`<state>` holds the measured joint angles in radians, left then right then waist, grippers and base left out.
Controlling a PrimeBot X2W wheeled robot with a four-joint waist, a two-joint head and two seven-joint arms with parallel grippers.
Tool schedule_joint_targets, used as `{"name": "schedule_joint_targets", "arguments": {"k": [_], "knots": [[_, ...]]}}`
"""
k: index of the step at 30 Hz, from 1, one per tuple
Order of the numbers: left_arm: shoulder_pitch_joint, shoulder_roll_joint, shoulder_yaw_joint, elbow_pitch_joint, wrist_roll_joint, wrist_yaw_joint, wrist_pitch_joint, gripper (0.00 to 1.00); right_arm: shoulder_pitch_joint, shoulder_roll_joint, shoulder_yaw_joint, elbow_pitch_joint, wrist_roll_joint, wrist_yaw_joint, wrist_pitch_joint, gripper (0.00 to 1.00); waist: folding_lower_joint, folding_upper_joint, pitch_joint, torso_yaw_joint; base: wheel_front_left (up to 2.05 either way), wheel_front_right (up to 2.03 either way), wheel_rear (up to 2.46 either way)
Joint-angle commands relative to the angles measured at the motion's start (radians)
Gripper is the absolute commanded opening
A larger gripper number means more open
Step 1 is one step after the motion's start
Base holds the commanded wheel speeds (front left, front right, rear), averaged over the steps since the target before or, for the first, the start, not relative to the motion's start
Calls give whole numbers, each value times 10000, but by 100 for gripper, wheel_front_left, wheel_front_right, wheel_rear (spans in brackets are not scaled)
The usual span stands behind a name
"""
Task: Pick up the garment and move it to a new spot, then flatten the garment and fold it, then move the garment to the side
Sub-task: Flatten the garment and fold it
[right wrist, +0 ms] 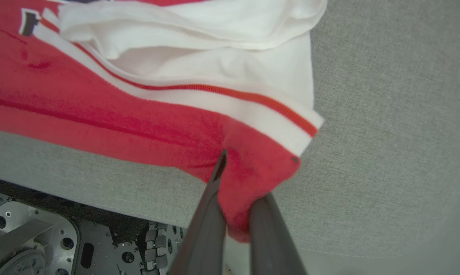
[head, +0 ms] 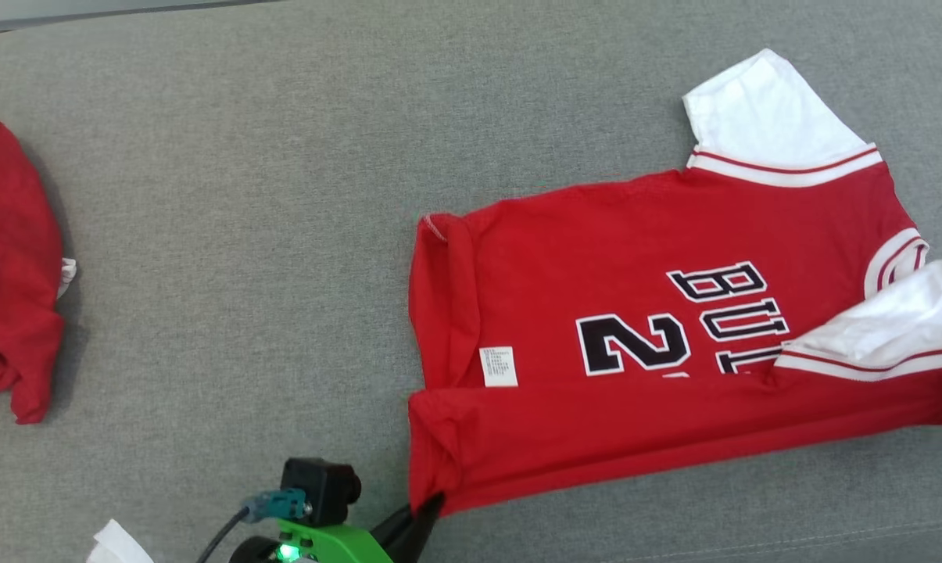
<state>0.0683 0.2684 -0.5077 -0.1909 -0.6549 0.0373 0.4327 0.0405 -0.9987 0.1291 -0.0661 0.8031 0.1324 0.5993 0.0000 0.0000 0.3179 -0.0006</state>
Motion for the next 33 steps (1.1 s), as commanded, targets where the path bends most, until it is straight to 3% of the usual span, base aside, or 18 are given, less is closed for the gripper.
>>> {"name": "schedule_joint_targets", "arguments": {"k": [1, 2, 3, 4, 5, 6, 8, 13, 18, 21, 26, 33], "knots": [[208, -3, -13, 63, -24, 99, -37, 0, 206, -52, 7, 177, 191, -30, 118, 0, 0, 0, -137, 167, 0, 0, 0], [341, -135, -99, 149, -53, 139, -101, 0, 325, -55, 32, 293, 305, -30, 189, 0, 0, 0, -166, 212, 0, 0, 0], [402, -236, -190, 238, -14, 185, -146, 9, 419, 19, 11, 432, 329, -30, 263, 35, 0, 0, -198, 258, 0, 0, 0], [469, -346, -264, 340, -19, 201, -222, 30, 465, 167, -37, 611, 329, -30, 335, 69, 0, 0, -219, 287, 0, 0, 0], [498, -453, -281, 421, -72, 224, -271, 64, 511, 305, -83, 701, 285, -29, 365, 100, 0, 0, -241, 314, 0, 0, 0], [485, -508, -301, 525, -36, 257, -337, 100, 535, 507, -167, 811, 250, -27, 412, 100, 0, 0, -258, 332, 0, 0, 0], [398, -529, -250, 612, 98, 321, -519, 100, 569, 893, -455, 874, 134, -25, 578, 100, 0, 0, -327, 347, 0, 0, 0], [193, 104, 317, -23, 439, 606, -628, 100, 169, 1159, -1636, 303, 134, -25, 912, 100, 0, 0, -358, 199, 0, 0, 0], [-1536, 456, 677, -479, 1114, 689, -349, 100, -1435, 1370, -2668, -387, -133, -24, 820, 100, 0, 0, 332, 254, 0, 0, 0], [-3039, -8, 303, -260, 1420, 459, -4, 100, -2994, 1708, -2569, -235, -834, -24, 789, 100, 0, 0, 1038, 343, 0, 0, 0], [-5526, -846, -538, 728, 2046, -24, 459, 100, -6048, 2802, -1880, 919, -2334, -24, 780, 100, 0, 0, 2351, 596, 0, 0, 0], [-7111, -1402, -1141, 2120, 2502, -410, 622, 100, -8763, 4080, -1210, 3194, -3870, -24, 40, 100, 0, 0, 3277, 872, 0, 0, 0]]}}
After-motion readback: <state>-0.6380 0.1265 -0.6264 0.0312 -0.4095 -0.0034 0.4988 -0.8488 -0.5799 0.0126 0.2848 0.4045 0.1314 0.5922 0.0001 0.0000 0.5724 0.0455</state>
